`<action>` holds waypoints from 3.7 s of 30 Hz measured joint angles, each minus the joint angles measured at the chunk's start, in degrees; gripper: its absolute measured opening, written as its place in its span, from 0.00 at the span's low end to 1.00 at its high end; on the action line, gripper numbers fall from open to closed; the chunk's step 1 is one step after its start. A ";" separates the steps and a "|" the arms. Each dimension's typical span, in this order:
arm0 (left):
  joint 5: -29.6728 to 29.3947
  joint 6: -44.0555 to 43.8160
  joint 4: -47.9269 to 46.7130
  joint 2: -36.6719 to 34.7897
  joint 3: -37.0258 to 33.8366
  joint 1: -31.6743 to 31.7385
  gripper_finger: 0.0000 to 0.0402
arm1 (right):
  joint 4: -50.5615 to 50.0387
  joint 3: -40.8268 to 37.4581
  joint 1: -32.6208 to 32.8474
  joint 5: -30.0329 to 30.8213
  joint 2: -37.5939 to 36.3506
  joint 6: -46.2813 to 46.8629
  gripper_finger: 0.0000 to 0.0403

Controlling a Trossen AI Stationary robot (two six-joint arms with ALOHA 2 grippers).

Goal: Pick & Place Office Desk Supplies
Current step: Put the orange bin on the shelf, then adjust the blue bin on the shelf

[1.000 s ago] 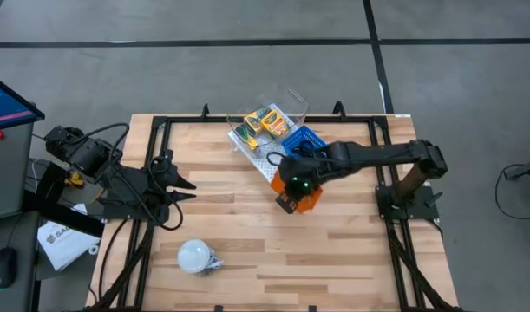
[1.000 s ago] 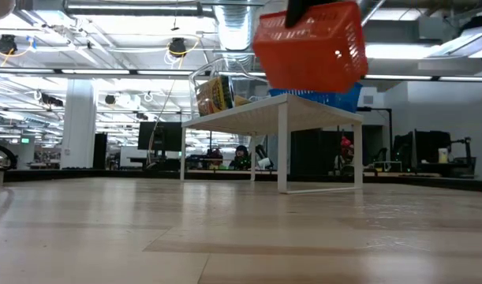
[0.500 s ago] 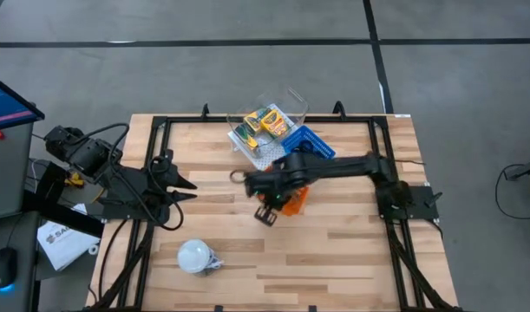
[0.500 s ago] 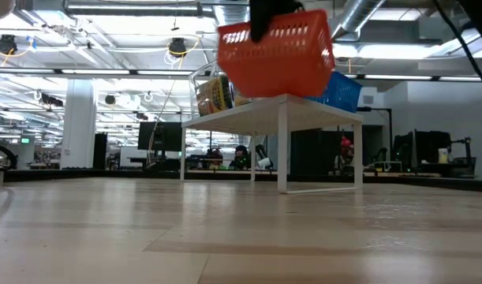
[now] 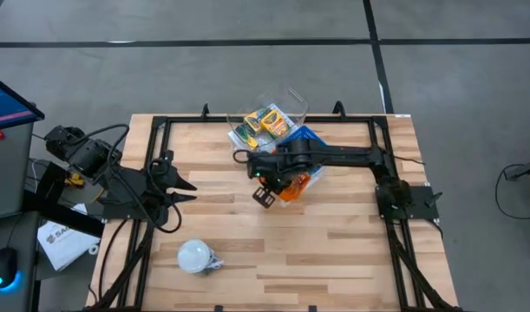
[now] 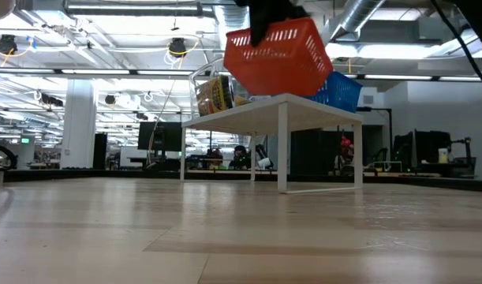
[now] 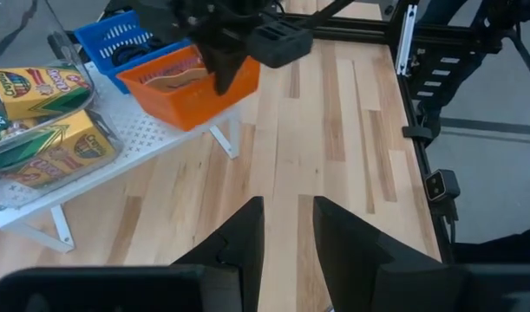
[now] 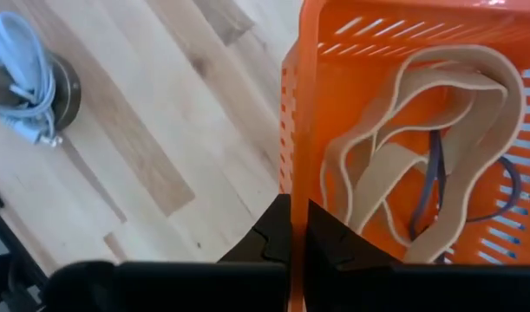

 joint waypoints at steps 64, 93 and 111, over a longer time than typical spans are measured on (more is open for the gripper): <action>1.77 -0.75 -0.02 0.00 -0.04 0.02 0.23 | 15.34 -2.21 -1.39 -0.31 1.35 -1.43 0.12; 2.21 -1.60 -0.20 -0.02 -0.04 0.02 0.23 | 9.64 -2.33 -3.47 4.59 5.56 -0.10 0.00; 2.21 -1.69 -0.61 -0.02 -0.04 0.02 0.23 | 16.55 1.04 -0.49 5.07 2.57 0.50 0.00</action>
